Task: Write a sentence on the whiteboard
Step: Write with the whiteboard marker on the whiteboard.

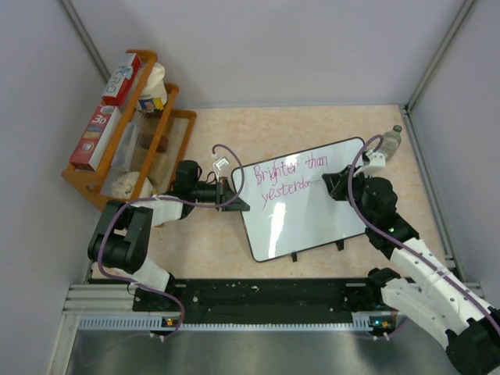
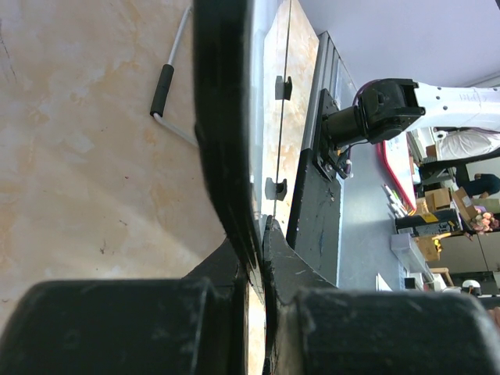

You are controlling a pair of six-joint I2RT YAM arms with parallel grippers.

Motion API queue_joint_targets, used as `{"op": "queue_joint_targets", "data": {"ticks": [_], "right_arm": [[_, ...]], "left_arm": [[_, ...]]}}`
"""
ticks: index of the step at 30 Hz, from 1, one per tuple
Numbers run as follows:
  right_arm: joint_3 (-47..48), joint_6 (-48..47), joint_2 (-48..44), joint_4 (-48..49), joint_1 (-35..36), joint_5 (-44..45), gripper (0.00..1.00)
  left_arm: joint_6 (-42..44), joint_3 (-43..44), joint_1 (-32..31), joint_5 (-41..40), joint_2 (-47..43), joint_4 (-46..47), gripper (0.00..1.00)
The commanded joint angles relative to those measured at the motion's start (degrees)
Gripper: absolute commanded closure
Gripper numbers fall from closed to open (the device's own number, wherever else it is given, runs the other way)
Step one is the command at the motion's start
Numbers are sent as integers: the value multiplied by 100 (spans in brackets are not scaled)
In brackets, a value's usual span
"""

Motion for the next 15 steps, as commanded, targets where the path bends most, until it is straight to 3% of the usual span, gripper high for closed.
{"op": "queue_joint_targets", "data": {"ticks": [1, 15], "right_arm": [[275, -105, 40, 266, -82, 28, 100], [231, -96, 110, 328, -91, 160, 100]], "left_arm": [[1142, -197, -156, -519, 58, -13, 100], [1142, -188, -156, -501, 66, -13, 100]]}}
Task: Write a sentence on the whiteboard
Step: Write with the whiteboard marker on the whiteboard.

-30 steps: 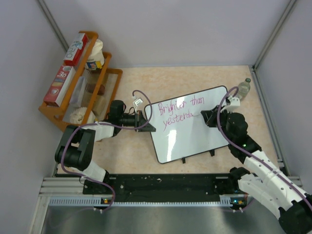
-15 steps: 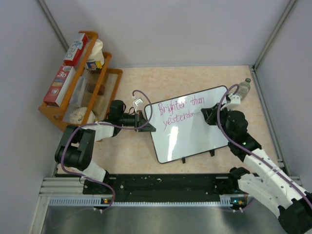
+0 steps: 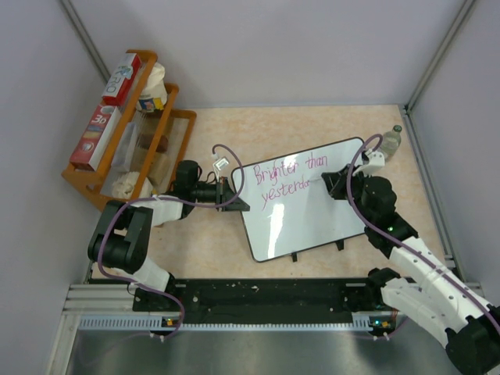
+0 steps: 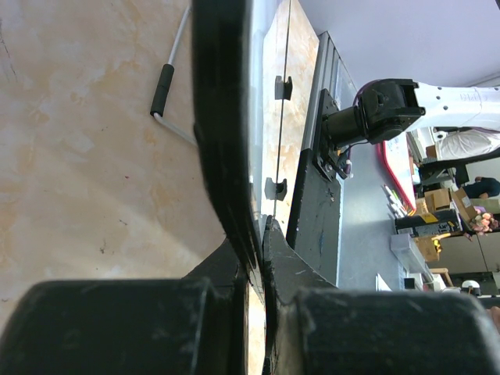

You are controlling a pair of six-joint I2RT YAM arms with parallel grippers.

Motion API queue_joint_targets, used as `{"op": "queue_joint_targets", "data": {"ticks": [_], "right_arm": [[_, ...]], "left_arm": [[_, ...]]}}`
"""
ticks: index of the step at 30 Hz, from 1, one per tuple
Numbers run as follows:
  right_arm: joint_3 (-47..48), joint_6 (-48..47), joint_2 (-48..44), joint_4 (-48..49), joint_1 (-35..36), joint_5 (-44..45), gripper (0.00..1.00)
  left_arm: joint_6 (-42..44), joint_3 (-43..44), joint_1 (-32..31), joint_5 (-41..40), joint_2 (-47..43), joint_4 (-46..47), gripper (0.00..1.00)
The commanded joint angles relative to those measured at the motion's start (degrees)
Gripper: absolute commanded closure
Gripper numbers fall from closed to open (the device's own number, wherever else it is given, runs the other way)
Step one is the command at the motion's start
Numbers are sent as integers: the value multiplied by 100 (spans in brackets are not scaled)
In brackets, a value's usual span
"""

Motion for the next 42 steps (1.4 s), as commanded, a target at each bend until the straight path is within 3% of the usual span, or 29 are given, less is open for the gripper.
{"op": "queue_joint_targets", "data": {"ticks": [1, 24, 42], "right_arm": [[211, -124, 5, 194, -89, 158, 100], [-395, -63, -381, -148, -124, 149, 100], [272, -116, -698, -316, -133, 123, 100]], "left_arm": [[1146, -188, -156, -497, 75, -9, 100], [1146, -188, -156, -497, 75, 0, 100], [1146, -188, -156, -506, 75, -9, 100]]}}
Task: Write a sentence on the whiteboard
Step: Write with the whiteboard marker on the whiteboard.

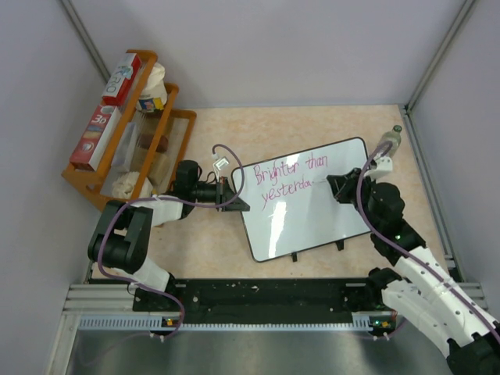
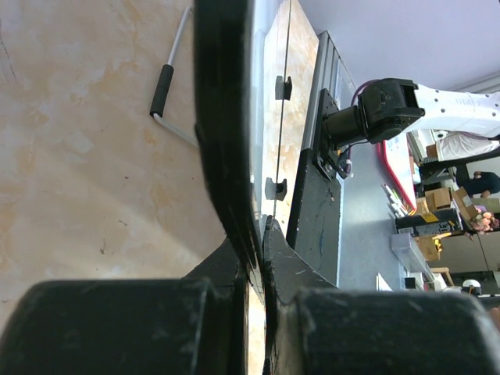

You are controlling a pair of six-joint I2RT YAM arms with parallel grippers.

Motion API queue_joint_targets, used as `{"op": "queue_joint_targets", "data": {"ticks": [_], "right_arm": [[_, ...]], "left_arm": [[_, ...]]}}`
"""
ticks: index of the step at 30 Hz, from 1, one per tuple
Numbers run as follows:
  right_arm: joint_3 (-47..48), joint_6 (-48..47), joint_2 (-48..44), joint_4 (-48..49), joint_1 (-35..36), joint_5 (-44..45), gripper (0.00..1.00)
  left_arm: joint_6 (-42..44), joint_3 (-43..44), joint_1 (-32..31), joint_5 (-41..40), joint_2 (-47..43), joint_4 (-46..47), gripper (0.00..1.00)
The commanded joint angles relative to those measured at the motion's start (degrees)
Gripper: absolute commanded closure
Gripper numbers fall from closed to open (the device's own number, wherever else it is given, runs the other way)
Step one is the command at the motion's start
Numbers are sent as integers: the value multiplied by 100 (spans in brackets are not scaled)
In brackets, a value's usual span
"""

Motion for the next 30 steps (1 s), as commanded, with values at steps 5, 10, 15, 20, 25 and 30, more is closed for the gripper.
{"op": "queue_joint_targets", "data": {"ticks": [5, 10, 15, 20, 25, 30], "right_arm": [[529, -166, 159, 203, -98, 107, 100], [529, -140, 353, 387, -89, 64, 100], [503, -158, 459, 440, -89, 107, 100], [441, -175, 477, 449, -89, 151, 100], [319, -193, 468, 414, -98, 125, 100], [178, -210, 450, 335, -89, 134, 100]], "left_arm": [[1142, -188, -156, -521, 75, -26, 100], [1142, -188, -156, -503, 66, -26, 100], [1151, -197, -156, -512, 58, -26, 100], [1151, -197, -156, -512, 58, -26, 100], [1151, -197, -156, -512, 66, -26, 100], [1151, -197, -156, -512, 49, -26, 100]]}}
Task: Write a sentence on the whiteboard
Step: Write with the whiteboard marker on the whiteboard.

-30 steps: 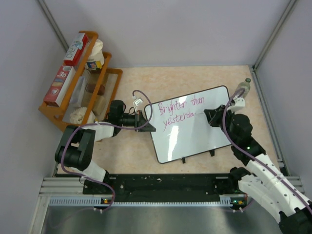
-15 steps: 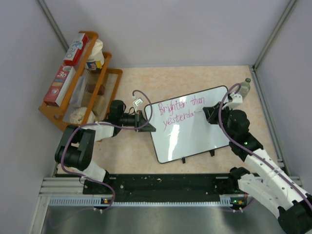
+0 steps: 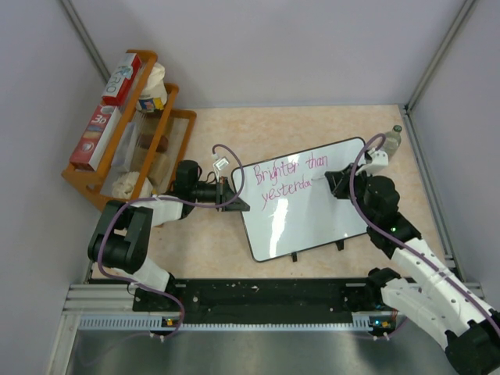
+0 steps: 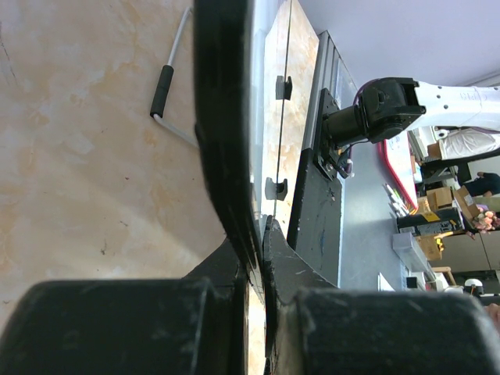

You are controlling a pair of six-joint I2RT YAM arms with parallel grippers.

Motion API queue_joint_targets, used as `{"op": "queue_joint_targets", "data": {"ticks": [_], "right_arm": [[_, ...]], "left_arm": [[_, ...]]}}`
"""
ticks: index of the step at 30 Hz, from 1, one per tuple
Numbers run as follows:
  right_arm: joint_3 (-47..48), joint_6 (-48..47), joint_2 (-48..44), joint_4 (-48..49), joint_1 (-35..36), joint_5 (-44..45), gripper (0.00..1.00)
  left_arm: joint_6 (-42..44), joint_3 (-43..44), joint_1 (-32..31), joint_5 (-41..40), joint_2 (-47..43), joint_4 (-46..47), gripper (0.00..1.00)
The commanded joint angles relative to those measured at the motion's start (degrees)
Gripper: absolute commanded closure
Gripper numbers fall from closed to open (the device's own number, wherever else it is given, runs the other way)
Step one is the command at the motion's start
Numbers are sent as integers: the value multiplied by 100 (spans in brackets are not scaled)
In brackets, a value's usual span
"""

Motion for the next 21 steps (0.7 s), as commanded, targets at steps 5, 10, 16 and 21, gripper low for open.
{"op": "queue_joint_targets", "data": {"ticks": [5, 10, 16, 21], "right_arm": [[-265, -79, -107, 114, -76, 44, 100], [-414, -62, -213, 0, -67, 9, 100], [-581, 26, -318, -62, -76, -131, 100], [-722, 105, -389, -106, -67, -246, 100]], "left_arm": [[1116, -197, -156, -519, 58, -33, 100], [1116, -197, -156, -528, 58, -33, 100], [1116, -197, -156, -528, 58, -33, 100], [1116, -197, -156, -528, 58, -42, 100]]}}
